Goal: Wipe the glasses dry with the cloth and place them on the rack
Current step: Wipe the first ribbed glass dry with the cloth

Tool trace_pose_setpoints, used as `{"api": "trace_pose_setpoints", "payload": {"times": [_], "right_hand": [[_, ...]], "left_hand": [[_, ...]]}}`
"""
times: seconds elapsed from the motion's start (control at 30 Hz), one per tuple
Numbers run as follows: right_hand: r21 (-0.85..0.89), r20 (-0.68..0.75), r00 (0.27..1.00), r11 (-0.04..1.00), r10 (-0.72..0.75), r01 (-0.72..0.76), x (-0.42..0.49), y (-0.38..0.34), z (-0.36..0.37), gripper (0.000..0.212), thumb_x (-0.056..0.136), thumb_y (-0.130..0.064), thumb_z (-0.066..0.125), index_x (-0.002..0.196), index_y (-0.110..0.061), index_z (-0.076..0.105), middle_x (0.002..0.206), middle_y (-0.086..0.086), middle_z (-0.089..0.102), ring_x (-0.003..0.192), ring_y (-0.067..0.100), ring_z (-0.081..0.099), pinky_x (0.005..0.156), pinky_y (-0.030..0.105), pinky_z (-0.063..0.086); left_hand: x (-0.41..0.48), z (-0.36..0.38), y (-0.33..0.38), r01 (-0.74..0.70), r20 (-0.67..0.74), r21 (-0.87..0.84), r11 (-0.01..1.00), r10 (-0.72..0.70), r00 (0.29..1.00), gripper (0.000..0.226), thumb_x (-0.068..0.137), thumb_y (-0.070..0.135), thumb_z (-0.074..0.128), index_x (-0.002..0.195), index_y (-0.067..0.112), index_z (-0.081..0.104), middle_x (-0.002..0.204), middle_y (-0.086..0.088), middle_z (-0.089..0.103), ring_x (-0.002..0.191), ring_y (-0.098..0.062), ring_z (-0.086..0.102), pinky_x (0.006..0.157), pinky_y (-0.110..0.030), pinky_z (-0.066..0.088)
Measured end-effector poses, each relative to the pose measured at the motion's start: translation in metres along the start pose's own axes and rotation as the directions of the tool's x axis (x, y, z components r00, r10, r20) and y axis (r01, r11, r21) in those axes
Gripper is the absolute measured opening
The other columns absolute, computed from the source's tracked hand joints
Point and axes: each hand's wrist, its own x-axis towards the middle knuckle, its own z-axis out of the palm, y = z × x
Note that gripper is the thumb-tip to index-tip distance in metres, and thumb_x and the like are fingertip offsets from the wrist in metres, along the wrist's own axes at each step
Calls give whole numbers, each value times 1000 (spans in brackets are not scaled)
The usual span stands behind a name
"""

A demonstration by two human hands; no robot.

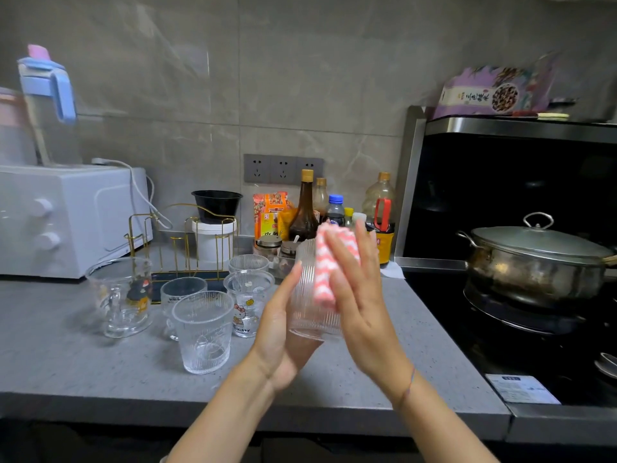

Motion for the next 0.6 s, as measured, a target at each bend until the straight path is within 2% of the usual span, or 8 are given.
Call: {"api": "trace_pose_setpoints", "payload": {"times": [0.1,0.17,0.3,0.47,0.53,0.6], "right_hand": [[64,19,997,995,69,-70,11,3,-4,45,100,-36,32,146,-39,32,157,-26,0,146,0,-8,118,54,14],[106,41,998,993,49,-53,5,2,-1,47,100,-39,31,147,-42,28,156,-28,-1,147,4,-8,113,60,23],[55,61,998,998,-25,22,-23,-3,10,48,100,-38,30,148,-34,30,159,-20,2,148,9,-8,117,57,11],[12,97,995,1000,-29,28,-51,-6,21,49,99,-51,27,147,-41,24,159,-21,-4,148,10,-11,117,57,12],[-21,87,996,999,-37,39,-45,-7,17,50,99,-52,26,147,-41,24,159,-20,-2,148,11,-9,117,56,11],[-40,63,996,997,-64,66,-34,-8,14,49,100,-50,26,148,-38,25,159,-18,-1,148,12,-6,117,56,10]], "left_hand": [[-1,-2,-1,-20,-15,68,997,21,1000,55,83,55,54,121,17,69,117,-16,67,98,-26,63,88,-41,47],[-3,0,1,-49,-19,80,996,51,999,51,85,53,53,117,19,71,117,-13,69,98,-24,66,90,-42,47],[-1,1,5,-15,-38,-5,1000,15,999,61,87,56,51,121,9,69,126,-15,65,115,-26,63,104,-42,43],[4,2,11,34,24,-86,996,-32,999,69,87,66,46,108,6,74,111,-15,70,99,-27,69,91,-40,55],[4,3,9,15,3,-55,998,-14,1000,69,89,65,44,109,7,74,117,-16,69,106,-27,67,99,-42,51],[4,2,8,-10,-3,-11,1000,10,1000,67,89,64,47,123,9,67,130,-17,62,120,-29,60,108,-45,40]]}}
